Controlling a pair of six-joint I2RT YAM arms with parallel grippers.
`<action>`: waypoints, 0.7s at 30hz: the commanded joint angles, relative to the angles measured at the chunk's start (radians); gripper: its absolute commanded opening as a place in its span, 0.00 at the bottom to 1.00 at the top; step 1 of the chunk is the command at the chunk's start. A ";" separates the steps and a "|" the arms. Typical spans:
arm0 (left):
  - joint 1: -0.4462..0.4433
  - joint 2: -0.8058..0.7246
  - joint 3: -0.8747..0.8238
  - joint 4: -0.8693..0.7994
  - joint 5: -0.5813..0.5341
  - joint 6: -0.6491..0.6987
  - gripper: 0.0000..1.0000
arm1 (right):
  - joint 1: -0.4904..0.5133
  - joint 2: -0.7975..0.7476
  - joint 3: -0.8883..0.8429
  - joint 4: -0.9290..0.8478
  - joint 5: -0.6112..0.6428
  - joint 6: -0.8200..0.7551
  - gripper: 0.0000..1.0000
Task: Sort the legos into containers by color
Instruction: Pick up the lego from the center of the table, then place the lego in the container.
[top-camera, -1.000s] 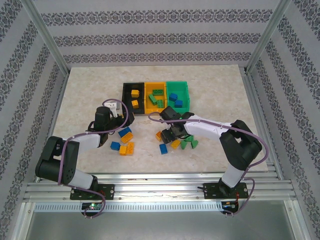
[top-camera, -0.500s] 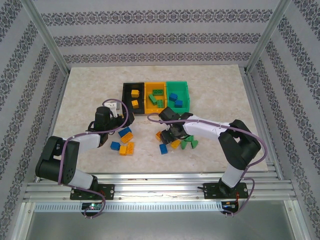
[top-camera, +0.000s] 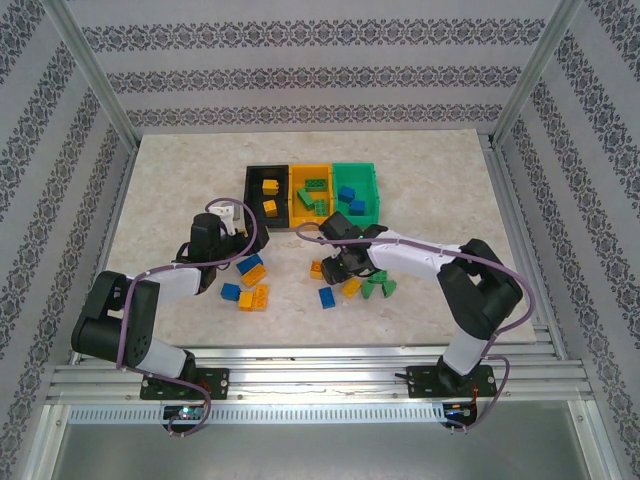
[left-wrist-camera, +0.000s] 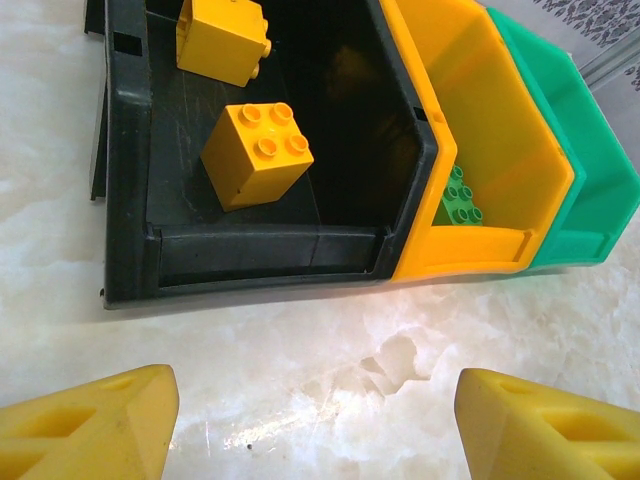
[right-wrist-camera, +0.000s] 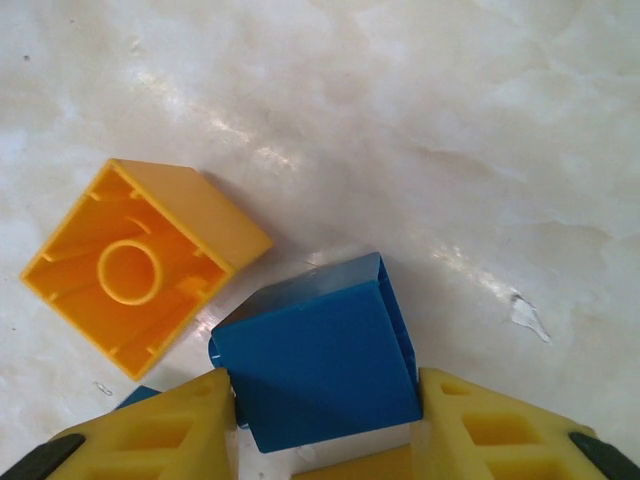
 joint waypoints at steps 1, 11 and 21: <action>0.011 0.007 0.001 0.045 0.018 -0.007 0.73 | -0.051 -0.080 -0.017 0.033 -0.030 0.031 0.41; 0.010 0.013 0.002 0.052 0.027 -0.013 0.73 | -0.274 -0.157 0.032 0.210 -0.158 0.147 0.38; 0.011 0.003 -0.003 0.049 0.024 -0.010 0.73 | -0.371 0.028 0.255 0.203 -0.127 0.174 0.36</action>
